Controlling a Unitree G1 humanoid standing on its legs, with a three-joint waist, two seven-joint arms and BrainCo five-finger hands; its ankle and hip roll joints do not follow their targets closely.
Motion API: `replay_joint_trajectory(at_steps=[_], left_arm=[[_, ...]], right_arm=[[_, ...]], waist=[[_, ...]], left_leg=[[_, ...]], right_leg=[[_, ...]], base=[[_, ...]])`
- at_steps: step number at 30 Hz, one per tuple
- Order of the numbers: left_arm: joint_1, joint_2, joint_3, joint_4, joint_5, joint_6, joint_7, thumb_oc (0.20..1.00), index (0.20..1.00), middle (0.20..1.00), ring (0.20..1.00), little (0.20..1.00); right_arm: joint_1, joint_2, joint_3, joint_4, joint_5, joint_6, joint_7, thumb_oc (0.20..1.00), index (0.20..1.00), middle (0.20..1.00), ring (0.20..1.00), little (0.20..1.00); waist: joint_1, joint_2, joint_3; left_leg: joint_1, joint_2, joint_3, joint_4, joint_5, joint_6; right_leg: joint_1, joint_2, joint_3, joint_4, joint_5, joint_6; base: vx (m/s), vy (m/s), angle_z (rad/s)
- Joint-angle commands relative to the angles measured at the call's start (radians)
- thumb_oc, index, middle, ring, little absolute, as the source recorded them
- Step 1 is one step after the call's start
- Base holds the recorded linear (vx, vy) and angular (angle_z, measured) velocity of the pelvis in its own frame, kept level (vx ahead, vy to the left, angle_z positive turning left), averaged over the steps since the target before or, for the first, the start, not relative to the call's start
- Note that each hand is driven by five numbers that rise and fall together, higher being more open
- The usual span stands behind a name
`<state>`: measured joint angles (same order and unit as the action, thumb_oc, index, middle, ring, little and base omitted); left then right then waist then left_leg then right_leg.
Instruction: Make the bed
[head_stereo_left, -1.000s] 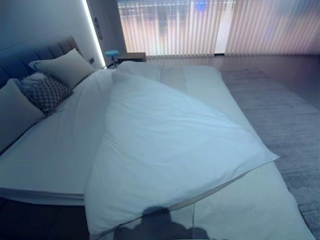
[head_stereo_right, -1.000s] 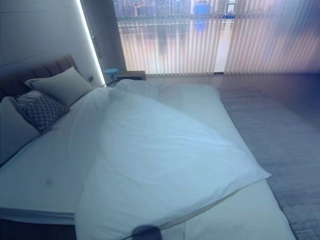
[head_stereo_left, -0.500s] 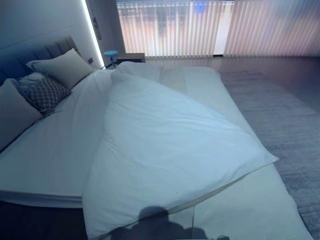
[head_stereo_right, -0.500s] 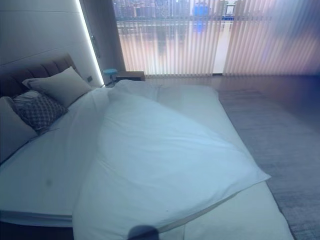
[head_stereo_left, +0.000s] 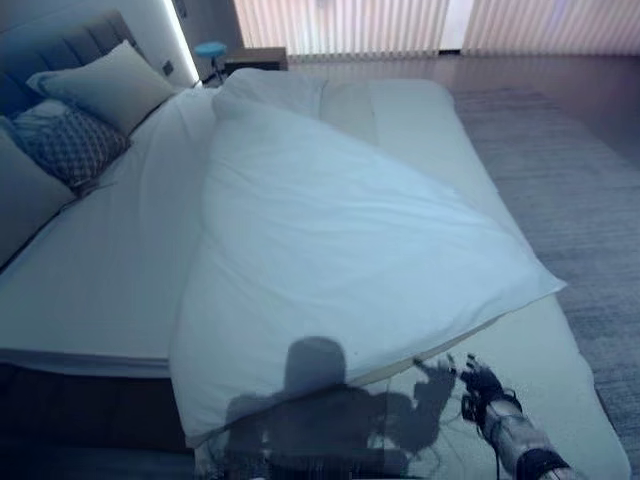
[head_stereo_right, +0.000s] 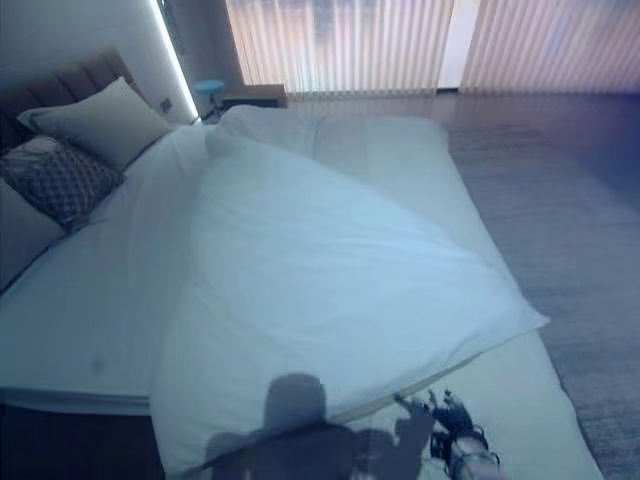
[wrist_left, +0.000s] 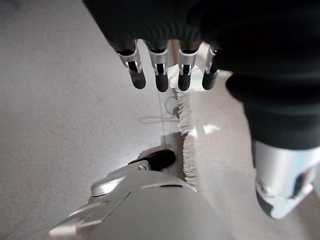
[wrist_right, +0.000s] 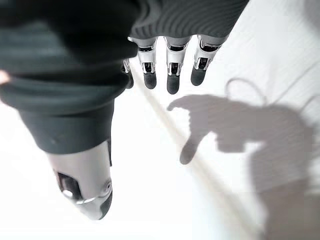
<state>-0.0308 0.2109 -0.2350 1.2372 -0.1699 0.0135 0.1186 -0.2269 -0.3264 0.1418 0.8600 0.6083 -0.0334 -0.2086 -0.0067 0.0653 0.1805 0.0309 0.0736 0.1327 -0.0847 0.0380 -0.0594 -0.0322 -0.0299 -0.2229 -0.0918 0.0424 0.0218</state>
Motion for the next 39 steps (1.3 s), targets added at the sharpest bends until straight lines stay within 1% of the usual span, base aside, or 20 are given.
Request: replay_joint_trajectory(at_steps=[1, 2, 4, 6, 8, 9, 10, 14, 18, 19, 21, 22, 26, 27, 29, 34, 36, 37, 38, 39], left_arm=[[-0.094, -0.010, -0.032, 0.035, -0.038, -0.005, 0.034, 1.000, 1.000, 1.000, 1.000, 1.000], [-0.102, -0.013, -0.040, 0.033, -0.051, -0.007, 0.045, 1.000, 1.000, 1.000, 1.000, 1.000], [-0.112, -0.014, -0.049, 0.029, -0.070, -0.007, 0.051, 1.000, 1.000, 1.000, 1.000, 1.000], [-0.118, -0.016, -0.055, 0.027, -0.077, -0.005, 0.052, 1.000, 1.000, 1.000, 1.000, 1.000], [-0.123, -0.016, -0.067, 0.025, -0.081, -0.008, 0.054, 1.000, 1.000, 1.000, 1.000, 1.000], [-0.131, -0.016, -0.081, 0.018, -0.096, -0.008, 0.056, 1.000, 1.000, 1.000, 1.000, 1.000], [-0.133, -0.017, -0.081, 0.018, -0.096, -0.008, 0.056, 1.000, 1.000, 1.000, 1.000, 1.000], [-0.147, -0.022, -0.113, -0.005, -0.129, -0.009, 0.059, 1.000, 1.000, 1.000, 1.000, 1.000], [-0.159, -0.030, -0.135, -0.024, -0.159, -0.008, 0.066, 1.000, 1.000, 1.000, 1.000, 1.000], [-0.160, -0.031, -0.135, -0.024, -0.159, -0.007, 0.067, 1.000, 1.000, 1.000, 1.000, 1.000], [-0.164, -0.030, -0.144, -0.035, -0.174, -0.009, 0.076, 1.000, 1.000, 1.000, 1.000, 1.000], [-0.170, -0.032, -0.155, -0.045, -0.185, -0.013, 0.086, 1.000, 1.000, 1.000, 1.000, 1.000], [-0.176, -0.034, -0.172, -0.070, -0.198, -0.017, 0.102, 1.000, 1.000, 1.000, 1.000, 1.000], [-0.180, -0.032, -0.183, -0.083, -0.209, -0.021, 0.108, 1.000, 1.000, 1.000, 1.000, 1.000], [-0.183, -0.033, -0.186, -0.093, -0.217, -0.023, 0.113, 1.000, 1.000, 1.000, 1.000, 1.000], [-0.189, -0.035, -0.213, -0.145, -0.251, -0.040, 0.136, 1.000, 1.000, 1.000, 1.000, 1.000], [-0.191, -0.037, -0.218, -0.150, -0.253, -0.039, 0.138, 1.000, 1.000, 1.000, 1.000, 1.000], [-0.197, -0.043, -0.232, -0.158, -0.263, -0.040, 0.155, 1.000, 1.000, 1.000, 1.000, 1.000], [-0.198, -0.047, -0.239, -0.165, -0.260, -0.039, 0.161, 1.000, 1.000, 1.000, 1.000, 1.000], [-0.199, -0.047, -0.239, -0.166, -0.260, -0.039, 0.162, 1.000, 1.000, 1.000, 1.000, 1.000]], right_arm=[[-0.095, 0.005, -0.047, -0.060, 0.126, -0.086, -0.053, 1.000, 1.000, 1.000, 1.000, 1.000], [-0.135, -0.003, -0.073, -0.063, 0.190, -0.110, -0.081, 1.000, 1.000, 1.000, 1.000, 1.000], [-0.187, -0.013, -0.096, -0.048, 0.242, -0.133, -0.105, 1.000, 1.000, 1.000, 1.000, 1.000], [-0.211, -0.023, -0.097, -0.033, 0.241, -0.134, -0.114, 1.000, 1.000, 1.000, 1.000, 1.000], [-0.265, -0.051, -0.106, 0.001, 0.236, -0.135, -0.132, 1.000, 1.000, 1.000, 1.000, 1.000], [-0.325, -0.083, -0.113, 0.041, 0.244, -0.137, -0.147, 1.000, 1.000, 1.000, 1.000, 1.000], [-0.328, -0.084, -0.113, 0.044, 0.245, -0.137, -0.146, 1.000, 1.000, 1.000, 1.000, 1.000], [-0.454, -0.122, -0.139, 0.151, 0.311, -0.151, -0.178, 1.000, 1.000, 1.000, 1.000, 1.000], [-0.539, -0.155, -0.159, 0.208, 0.353, -0.164, -0.207, 1.000, 1.000, 1.000, 1.000, 1.000], [-0.542, -0.156, -0.159, 0.210, 0.354, -0.164, -0.206, 1.000, 1.000, 1.000, 1.000, 1.000], [-0.582, -0.178, -0.158, 0.230, 0.343, -0.169, -0.235, 1.000, 1.000, 1.000, 1.000, 1.000], [-0.618, -0.191, -0.154, 0.241, 0.331, -0.182, -0.273, 1.000, 1.000, 1.000, 1.000, 1.000], [-0.672, -0.219, -0.154, 0.269, 0.313, -0.180, -0.312, 1.000, 1.000, 1.000, 1.000, 1.000], [-0.706, -0.236, -0.146, 0.286, 0.303, -0.175, -0.328, 1.000, 1.000, 1.000, 1.000, 1.000], [-0.723, -0.244, -0.142, 0.298, 0.294, -0.169, -0.333, 1.000, 1.000, 1.000, 1.000, 1.000], [-0.818, -0.283, -0.089, 0.331, 0.233, -0.155, -0.385, 1.000, 1.000, 1.000, 1.000, 1.000], [-0.838, -0.293, -0.079, 0.337, 0.220, -0.152, -0.401, 1.000, 1.000, 1.000, 1.000, 1.000], [-0.869, -0.296, -0.079, 0.346, 0.201, -0.173, -0.469, 1.000, 1.000, 1.000, 1.000, 1.000], [-0.874, -0.290, -0.085, 0.339, 0.189, -0.177, -0.497, 1.000, 1.000, 1.000, 1.000, 1.000], [-0.874, -0.289, -0.085, 0.336, 0.187, -0.177, -0.499, 1.000, 1.000, 1.000, 1.000, 1.000]], waist=[[0.014, -0.048, 0.044], [0.018, -0.044, 0.055], [0.022, -0.039, 0.070], [0.024, -0.036, 0.073], [0.029, -0.033, 0.078], [0.034, -0.026, 0.088], [0.034, -0.026, 0.089], [0.044, -0.009, 0.113], [0.046, 0.005, 0.134], [0.047, 0.005, 0.134], [0.046, 0.013, 0.149], [0.045, 0.019, 0.165], [0.046, 0.030, 0.187], [0.048, 0.035, 0.202], [0.048, 0.037, 0.208], [0.052, 0.038, 0.251], [0.051, 0.039, 0.255], [0.053, 0.043, 0.271], [0.050, 0.044, 0.278], [0.050, 0.045, 0.277]], left_leg=[[-0.037, -0.067, 0.003, -0.003, -0.001, -0.003], [-0.049, -0.070, -0.001, -0.003, 0.001, -0.003], [-0.065, -0.072, -0.006, -0.003, 0.006, -0.002], [-0.073, -0.073, -0.007, -0.003, 0.009, -0.002], [-0.083, -0.074, -0.012, -0.003, 0.011, -0.002], [-0.096, -0.076, -0.017, -0.003, 0.015, -0.003], [-0.097, -0.076, -0.017, -0.003, 0.015, -0.003], [-0.126, -0.080, -0.028, -0.003, 0.023, -0.003], [-0.150, -0.083, -0.037, -0.003, 0.027, -0.003], [-0.151, -0.083, -0.037, -0.003, 0.027, -0.003], [-0.167, -0.084, -0.041, -0.003, 0.032, -0.003], [-0.188, -0.084, -0.044, -0.003, 0.037, -0.002], [-0.222, -0.083, -0.050, -0.003, 0.047, -0.002], [-0.244, -0.083, -0.055, -0.003, 0.053, -0.003], [-0.258, -0.084, -0.058, -0.003, 0.057, -0.003], [-0.333, -0.085, -0.070, -0.003, 0.078, -0.008], [-0.348, -0.084, -0.072, -0.003, 0.083, -0.009], [-0.365, -0.083, -0.079, -0.003, 0.084, -0.012], [-0.375, -0.083, -0.080, -0.003, 0.087, -0.014], [-0.379, -0.083, -0.081, -0.003, 0.092, -0.013]], right_leg=[[0.011, -0.044, 0.029, 0.035, 0.013, 0.104], [-0.001, -0.048, 0.028, 0.040, 0.013, 0.103], [-0.018, -0.050, 0.028, 0.048, 0.013, 0.102], [-0.027, -0.052, 0.027, 0.050, 0.014, 0.102], [-0.036, -0.054, 0.026, 0.051, 0.014, 0.101], [-0.048, -0.055, 0.025, 0.053, 0.013, 0.102], [-0.049, -0.055, 0.025, 0.054, 0.013, 0.102], [-0.078, -0.058, 0.022, 0.062, 0.012, 0.100], [-0.107, -0.060, 0.024, 0.074, 0.009, 0.098], [-0.109, -0.060, 0.024, 0.075, 0.009, 0.098], [-0.129, -0.061, 0.024, 0.085, 0.009, 0.097], [-0.155, -0.061, 0.027, 0.099, 0.007, 0.095], [-0.198, -0.063, 0.026, 0.120, 0.005, 0.091], [-0.221, -0.062, 0.027, 0.128, 0.005, 0.090], [-0.238, -0.062, 0.028, 0.135, 0.005, 0.089], [-0.316, -0.056, 0.030, 0.150, 0.022, 0.086], [-0.330, -0.056, 0.027, 0.152, 0.024, 0.085], [-0.347, -0.057, 0.026, 0.159, 0.019, 0.086], [-0.355, -0.056, 0.025, 0.162, 0.018, 0.085], [-0.358, -0.056, 0.024, 0.160, 0.023, 0.084]], base=[[0.01, 0.015, 0.06], [0.01, 0.007, 0.07], [-0.01, 0.008, 0.05], [0.00, 0.000, 0.00], [0.03, 0.001, 0.04], [0.02, 0.005, 0.04], [0.00, 0.000, 0.00], [0.01, -0.001, 0.10], [0.00, 0.004, 0.05], [0.00, 0.000, 0.00], [-0.02, 0.001, 0.02], [-0.02, -0.002, 0.04], [-0.01, 0.001, 0.00], [0.00, 0.000, 0.00], [-0.02, -0.005, 0.02], [-0.05, -0.034, 0.03], [-0.04, -0.031, 0.03], [0.00, 0.000, 0.00], [-0.04, -0.026, 0.02], [0.00, 0.000, 0.00]])
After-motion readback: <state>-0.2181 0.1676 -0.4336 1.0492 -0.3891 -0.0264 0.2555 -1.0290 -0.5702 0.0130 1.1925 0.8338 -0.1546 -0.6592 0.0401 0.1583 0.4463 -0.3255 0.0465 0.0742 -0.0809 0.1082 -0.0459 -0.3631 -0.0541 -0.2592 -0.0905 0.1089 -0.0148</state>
